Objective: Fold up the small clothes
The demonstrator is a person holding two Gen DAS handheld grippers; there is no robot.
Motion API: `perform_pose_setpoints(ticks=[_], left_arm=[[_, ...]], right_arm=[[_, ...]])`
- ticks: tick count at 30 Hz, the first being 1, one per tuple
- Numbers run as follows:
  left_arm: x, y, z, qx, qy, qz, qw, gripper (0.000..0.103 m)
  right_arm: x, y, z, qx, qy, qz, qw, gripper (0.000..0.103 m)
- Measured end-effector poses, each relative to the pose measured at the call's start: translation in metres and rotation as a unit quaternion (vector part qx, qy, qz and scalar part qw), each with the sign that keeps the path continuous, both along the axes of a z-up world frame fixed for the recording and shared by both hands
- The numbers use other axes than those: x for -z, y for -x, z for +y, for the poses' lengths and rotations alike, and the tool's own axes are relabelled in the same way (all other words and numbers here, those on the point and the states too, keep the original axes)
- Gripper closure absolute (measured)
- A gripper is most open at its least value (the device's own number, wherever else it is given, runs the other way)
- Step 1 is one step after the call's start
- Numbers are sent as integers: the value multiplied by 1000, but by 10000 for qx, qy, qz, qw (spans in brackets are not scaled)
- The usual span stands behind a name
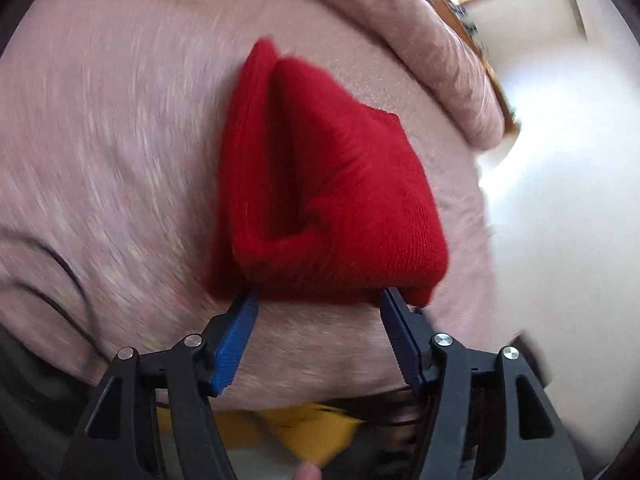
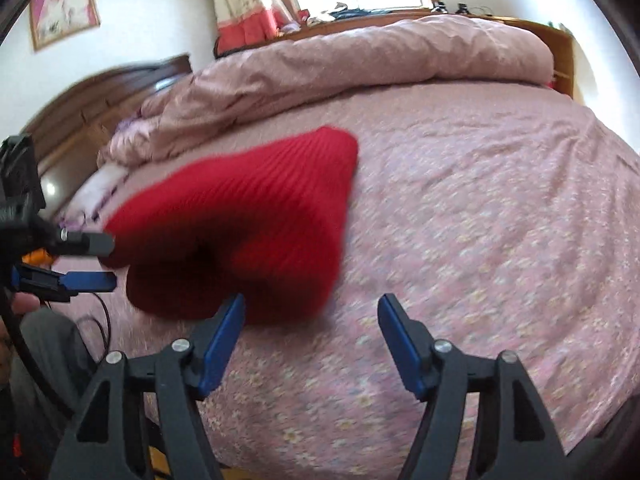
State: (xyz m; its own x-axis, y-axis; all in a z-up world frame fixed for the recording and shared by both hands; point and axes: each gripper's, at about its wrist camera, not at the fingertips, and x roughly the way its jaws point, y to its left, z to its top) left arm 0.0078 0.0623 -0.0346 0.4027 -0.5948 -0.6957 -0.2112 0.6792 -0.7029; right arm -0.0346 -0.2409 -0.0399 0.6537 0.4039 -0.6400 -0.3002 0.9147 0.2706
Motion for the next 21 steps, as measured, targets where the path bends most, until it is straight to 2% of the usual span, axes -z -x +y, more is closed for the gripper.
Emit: perform_pose_setpoints(ticks=[2, 3, 6, 9, 10, 11, 12, 16, 19, 21], left_arm=[[9, -2, 7, -142, 462, 114, 9988, 46], [9, -4, 8, -136, 567, 96, 9983, 46], [1, -7, 1, -83, 516, -103, 9986, 46], [0, -22, -4, -138, 508, -90, 9986, 46], [2, -27, -3, -251, 573, -77, 9980, 50], [2, -29, -2, -351, 663, -84, 9971, 58], [3, -27, 0, -387, 682, -84, 9969, 85], [-6, -24, 0, -504, 821, -233, 9951, 91], [-26, -16, 1, -514, 752, -481, 9947, 95], [-41, -12, -2, -433, 667, -685, 9945, 96]], right_arm=[[-1, 6, 5, 57, 57, -132, 9999, 31], [0, 6, 8, 136, 75, -194, 9997, 31], [2, 4, 11, 291, 118, -342, 9989, 31], [4, -3, 15, 319, 76, -332, 9989, 31], [3, -4, 17, 320, 60, -346, 9989, 31], [3, -4, 21, 332, 78, -386, 9987, 31], [2, -5, 23, 380, 128, -435, 9983, 31], [0, -9, 30, 533, 316, -629, 9961, 28], [-1, -14, 32, 651, 69, -727, 9952, 27], [-1, -18, 39, 669, 137, -775, 9947, 24]])
